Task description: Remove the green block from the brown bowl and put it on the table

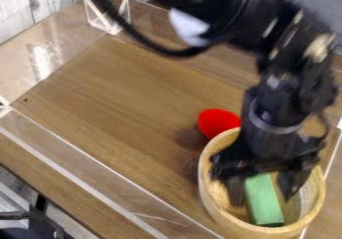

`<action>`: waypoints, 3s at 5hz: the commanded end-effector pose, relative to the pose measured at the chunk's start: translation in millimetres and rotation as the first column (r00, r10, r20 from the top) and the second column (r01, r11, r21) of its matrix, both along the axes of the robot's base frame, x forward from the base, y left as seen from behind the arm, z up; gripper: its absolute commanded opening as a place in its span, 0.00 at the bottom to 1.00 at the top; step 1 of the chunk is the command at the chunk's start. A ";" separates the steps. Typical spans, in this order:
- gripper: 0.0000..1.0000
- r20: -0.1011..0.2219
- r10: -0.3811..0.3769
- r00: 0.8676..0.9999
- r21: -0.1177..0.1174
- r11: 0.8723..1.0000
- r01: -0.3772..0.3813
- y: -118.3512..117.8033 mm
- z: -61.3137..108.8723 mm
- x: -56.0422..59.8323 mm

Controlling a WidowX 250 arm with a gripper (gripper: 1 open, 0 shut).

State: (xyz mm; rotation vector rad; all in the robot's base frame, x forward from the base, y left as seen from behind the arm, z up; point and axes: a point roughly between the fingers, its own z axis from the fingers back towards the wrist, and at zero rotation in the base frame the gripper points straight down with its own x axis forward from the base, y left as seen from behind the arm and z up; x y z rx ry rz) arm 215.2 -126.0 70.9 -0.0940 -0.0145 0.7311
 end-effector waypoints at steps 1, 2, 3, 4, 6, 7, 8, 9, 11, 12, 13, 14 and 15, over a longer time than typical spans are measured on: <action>1.00 0.062 -0.006 0.998 -0.033 0.999 0.008 14.9 36.1 18.0; 1.00 0.050 -0.036 0.998 -0.048 0.998 0.039 29.3 42.5 11.6; 1.00 0.046 -0.056 0.997 -0.068 0.996 0.059 36.8 41.9 6.5; 1.00 0.058 -0.003 0.998 -0.091 0.996 0.008 22.5 32.1 12.3; 1.00 0.066 0.025 0.998 -0.120 0.993 -0.017 -1.0 5.3 12.2; 1.00 0.057 -0.015 0.998 -0.099 0.995 0.021 -8.3 -5.2 5.3; 1.00 0.056 -0.136 0.989 -0.044 0.989 0.139 -9.7 -1.0 9.0; 1.00 0.083 -0.165 0.983 -0.048 0.984 0.170 -6.8 1.3 16.6; 1.00 0.113 -0.048 0.992 -0.048 0.997 0.054 -2.6 6.6 7.1; 0.00 0.109 -0.049 0.993 -0.043 0.998 0.054 0.0 5.8 4.9; 0.00 0.129 -0.070 0.989 -0.013 0.997 0.072 4.6 21.1 4.0; 0.00 0.161 -0.120 0.980 0.040 0.993 0.115 13.4 38.2 7.1; 0.00 0.204 -0.178 0.963 0.072 0.983 0.167 30.1 53.3 13.3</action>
